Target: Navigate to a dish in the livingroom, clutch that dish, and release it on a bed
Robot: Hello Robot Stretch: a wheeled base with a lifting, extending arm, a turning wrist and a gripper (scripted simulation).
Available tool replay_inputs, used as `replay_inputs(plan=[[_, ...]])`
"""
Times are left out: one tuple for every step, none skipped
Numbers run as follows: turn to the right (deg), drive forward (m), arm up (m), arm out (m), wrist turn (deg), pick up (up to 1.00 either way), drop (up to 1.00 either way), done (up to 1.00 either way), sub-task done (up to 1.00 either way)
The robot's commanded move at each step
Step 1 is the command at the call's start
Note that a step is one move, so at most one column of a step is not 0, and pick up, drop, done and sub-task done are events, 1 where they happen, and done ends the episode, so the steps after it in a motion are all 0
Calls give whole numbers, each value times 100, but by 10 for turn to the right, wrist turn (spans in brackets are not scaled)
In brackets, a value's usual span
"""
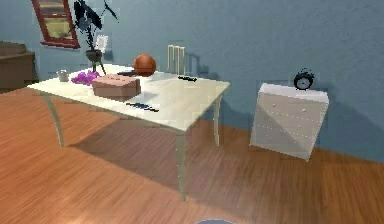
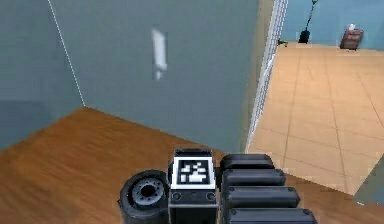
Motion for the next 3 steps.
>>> replay_inputs(plan=[[90,0,0,0,0,0,0,0,0],[0,30,0,0,0,0,0,0,0],[-300,0,0,0,0,0,0,0,0]])
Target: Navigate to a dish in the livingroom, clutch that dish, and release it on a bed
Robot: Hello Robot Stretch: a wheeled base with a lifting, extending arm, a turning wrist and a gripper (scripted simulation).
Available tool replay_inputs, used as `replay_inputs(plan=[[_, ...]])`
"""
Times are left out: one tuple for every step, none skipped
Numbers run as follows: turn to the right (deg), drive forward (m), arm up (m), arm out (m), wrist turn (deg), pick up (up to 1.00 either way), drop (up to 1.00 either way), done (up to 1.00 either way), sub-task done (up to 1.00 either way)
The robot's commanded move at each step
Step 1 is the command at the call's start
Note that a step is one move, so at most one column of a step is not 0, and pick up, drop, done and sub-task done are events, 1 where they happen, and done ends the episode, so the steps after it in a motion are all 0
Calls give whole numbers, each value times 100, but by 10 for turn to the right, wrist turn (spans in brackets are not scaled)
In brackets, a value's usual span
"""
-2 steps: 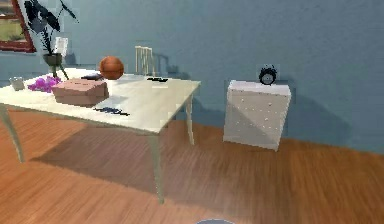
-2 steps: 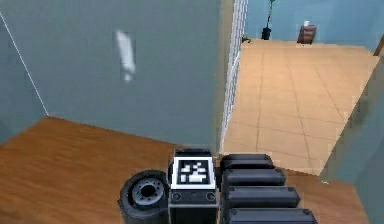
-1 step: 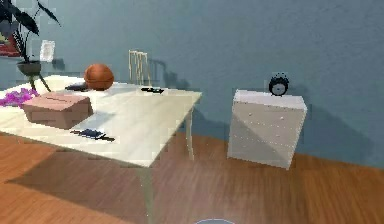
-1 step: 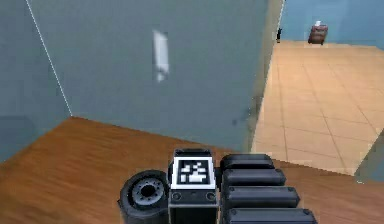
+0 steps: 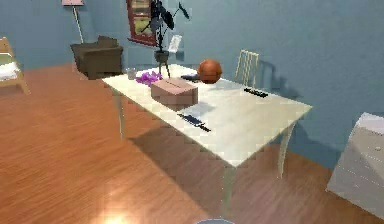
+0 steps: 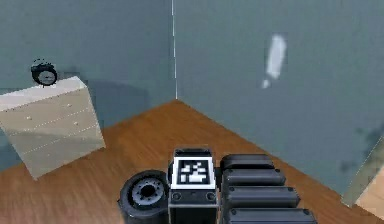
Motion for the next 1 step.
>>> replay_inputs(plan=[[0,45,0,0,0,0,0,0,0]])
